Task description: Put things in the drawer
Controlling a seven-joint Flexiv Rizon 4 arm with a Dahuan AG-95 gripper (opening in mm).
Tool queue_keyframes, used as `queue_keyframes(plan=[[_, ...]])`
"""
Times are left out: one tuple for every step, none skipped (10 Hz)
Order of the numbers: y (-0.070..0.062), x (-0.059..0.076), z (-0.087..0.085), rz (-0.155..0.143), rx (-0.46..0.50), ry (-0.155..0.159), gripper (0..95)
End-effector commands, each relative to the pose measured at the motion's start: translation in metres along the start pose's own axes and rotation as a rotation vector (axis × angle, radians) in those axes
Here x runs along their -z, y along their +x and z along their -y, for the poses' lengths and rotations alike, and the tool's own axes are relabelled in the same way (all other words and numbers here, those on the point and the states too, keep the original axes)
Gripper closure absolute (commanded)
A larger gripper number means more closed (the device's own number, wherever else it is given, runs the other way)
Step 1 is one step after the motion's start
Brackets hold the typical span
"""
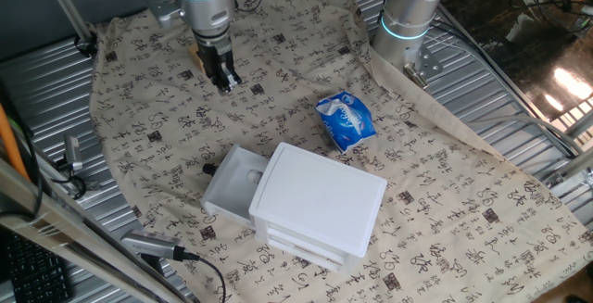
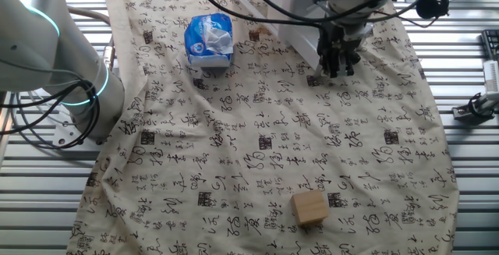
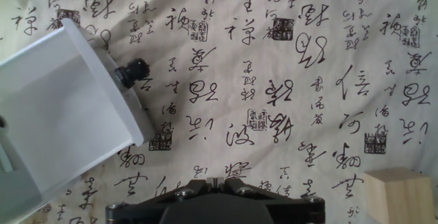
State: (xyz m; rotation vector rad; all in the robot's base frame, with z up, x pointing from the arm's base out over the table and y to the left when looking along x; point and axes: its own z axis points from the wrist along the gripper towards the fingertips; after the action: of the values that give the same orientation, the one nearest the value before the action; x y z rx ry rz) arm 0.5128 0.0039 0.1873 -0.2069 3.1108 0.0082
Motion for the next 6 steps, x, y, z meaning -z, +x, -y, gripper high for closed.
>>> queue_keyframes(plan=[[0.0001, 0.0004, -0.0001, 0.000, 0.001, -0.001, 95.0], [-0.0005, 0.0007, -0.0003, 0.000, 0.003, -0.001, 95.0], [-0.0009, 0.0010, -0.0005, 0.000, 0.005, -0.001, 95.0], [-0.0009, 0.0012, -0.0006, 0.000, 0.006, -0.001, 95.0], [-0.0009, 0.0013, -0.0007, -0.001, 0.008, -0.001, 95.0], [-0.0009, 0.0013, -0.0007, -0.001, 0.010, -0.001, 95.0]])
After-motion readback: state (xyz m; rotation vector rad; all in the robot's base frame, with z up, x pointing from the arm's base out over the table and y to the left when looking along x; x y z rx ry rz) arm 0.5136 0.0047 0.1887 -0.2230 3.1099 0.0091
